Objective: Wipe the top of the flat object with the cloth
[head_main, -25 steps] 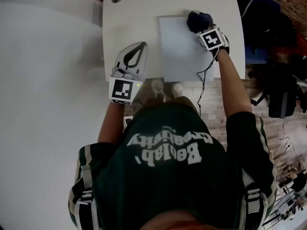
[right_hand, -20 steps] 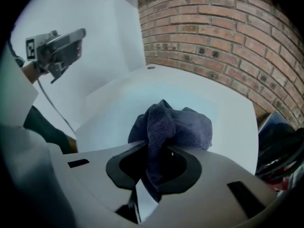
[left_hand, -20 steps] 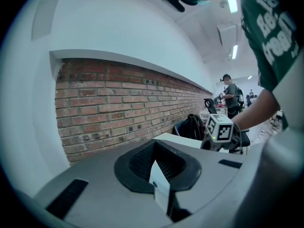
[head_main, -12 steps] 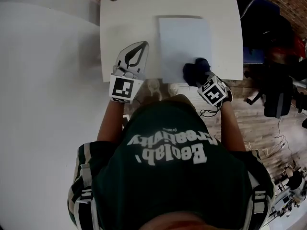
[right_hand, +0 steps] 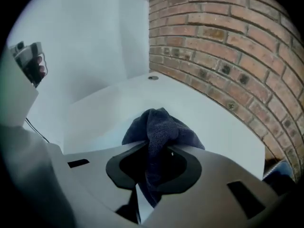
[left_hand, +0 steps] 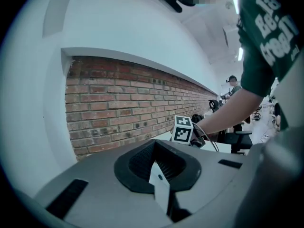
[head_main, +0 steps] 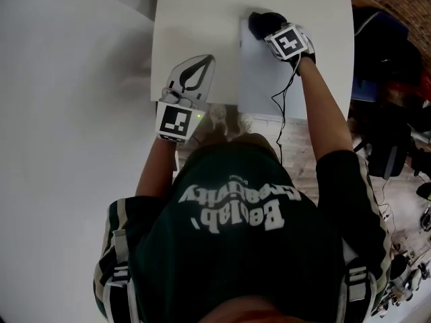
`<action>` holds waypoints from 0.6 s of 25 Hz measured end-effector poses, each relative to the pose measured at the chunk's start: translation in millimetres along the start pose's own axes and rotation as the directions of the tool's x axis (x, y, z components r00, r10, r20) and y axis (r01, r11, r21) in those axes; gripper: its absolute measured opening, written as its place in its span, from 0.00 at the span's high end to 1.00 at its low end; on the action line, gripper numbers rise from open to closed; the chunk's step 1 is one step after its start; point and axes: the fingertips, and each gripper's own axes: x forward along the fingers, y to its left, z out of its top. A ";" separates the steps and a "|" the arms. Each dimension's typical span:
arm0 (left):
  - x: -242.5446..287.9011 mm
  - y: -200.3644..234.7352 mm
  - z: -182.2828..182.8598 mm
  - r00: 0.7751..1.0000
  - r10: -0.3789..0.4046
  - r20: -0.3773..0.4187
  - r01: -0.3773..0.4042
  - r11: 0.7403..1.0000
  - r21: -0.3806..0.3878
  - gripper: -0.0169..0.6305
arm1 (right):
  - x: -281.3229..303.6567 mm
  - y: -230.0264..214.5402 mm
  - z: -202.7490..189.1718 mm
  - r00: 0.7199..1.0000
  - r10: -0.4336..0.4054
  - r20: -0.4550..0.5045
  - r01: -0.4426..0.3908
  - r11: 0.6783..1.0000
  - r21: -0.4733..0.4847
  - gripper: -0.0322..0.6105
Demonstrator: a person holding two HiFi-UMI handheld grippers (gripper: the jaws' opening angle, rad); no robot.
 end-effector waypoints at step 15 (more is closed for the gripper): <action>-5.1 17.5 6.7 0.999 0.030 0.033 -0.029 0.999 -0.016 0.98 | -100.3 190.0 -126.2 0.930 0.329 -0.165 -0.343 0.937 -0.066 0.87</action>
